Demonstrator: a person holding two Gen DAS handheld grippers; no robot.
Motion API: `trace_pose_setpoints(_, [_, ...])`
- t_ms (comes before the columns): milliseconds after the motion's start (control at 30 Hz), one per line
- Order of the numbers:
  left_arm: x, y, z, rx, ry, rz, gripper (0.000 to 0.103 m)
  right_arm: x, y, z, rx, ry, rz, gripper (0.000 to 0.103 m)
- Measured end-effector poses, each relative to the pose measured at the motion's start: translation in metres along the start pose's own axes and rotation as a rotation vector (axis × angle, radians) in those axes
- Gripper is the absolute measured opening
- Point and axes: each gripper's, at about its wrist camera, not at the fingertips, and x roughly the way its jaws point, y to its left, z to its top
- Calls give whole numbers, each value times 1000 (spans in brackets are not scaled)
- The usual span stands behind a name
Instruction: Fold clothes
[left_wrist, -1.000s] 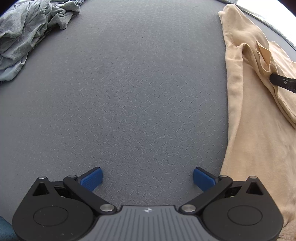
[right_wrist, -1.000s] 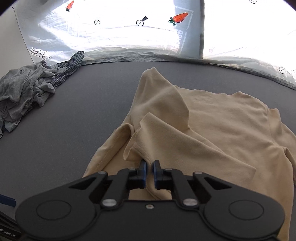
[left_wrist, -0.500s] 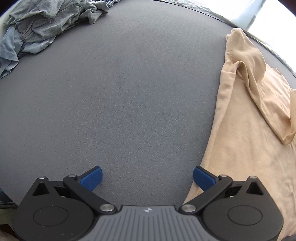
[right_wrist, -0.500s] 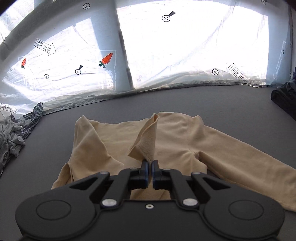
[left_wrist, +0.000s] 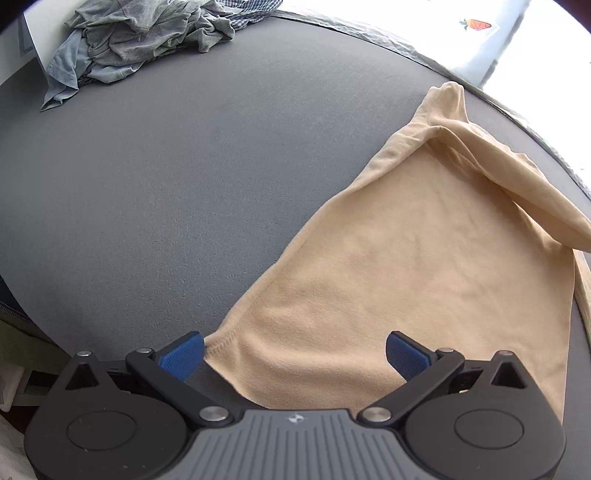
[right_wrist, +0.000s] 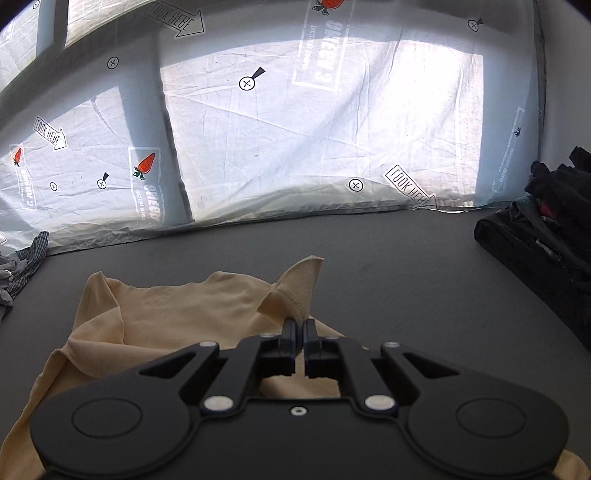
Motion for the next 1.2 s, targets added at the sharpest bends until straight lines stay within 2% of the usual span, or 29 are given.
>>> trace_pose_setpoints(300, [-15, -29, -6, -43, -72, 2, 103, 10, -22, 23, -98, -84, 11, 2])
trace_pose_setpoints(467, [-11, -41, 14, -59, -95, 3, 103, 18, -37, 46, -117, -156, -18, 2])
trace_pose_setpoints(567, [-5, -51, 25, -42, -93, 10, 103, 27, -48, 55, -114, -168, -45, 2])
trace_pose_setpoints(700, [2, -59, 36, -15, -84, 16, 103, 46, -68, 53, -68, -122, -96, 2])
trace_pose_setpoints(867, [16, -54, 40, -34, -36, 15, 103, 75, -82, 21, -18, 87, -138, 5])
trace_pose_setpoints(900, [16, -52, 40, -37, -32, 9, 103, 73, -85, 15, 7, 109, -133, 7])
trace_pose_setpoints(933, [16, -50, 40, -38, -30, 4, 103, 68, -87, 9, 36, 117, -126, 18])
trace_pose_setpoints(967, [17, -49, 39, -37, -29, 2, 103, 62, -90, 3, 65, 117, -118, 34])
trace_pose_setpoints(1000, [17, -47, 39, -37, -28, 0, 103, 55, -90, -3, 90, 111, -116, 38])
trace_pose_setpoints(1100, [18, -41, 36, -31, -18, -8, 103, 38, -85, -13, 151, 110, -104, 40])
trace_pose_setpoints(1200, [15, -34, 32, -7, -14, -19, 103, 21, -74, -22, 249, 113, -52, 41])
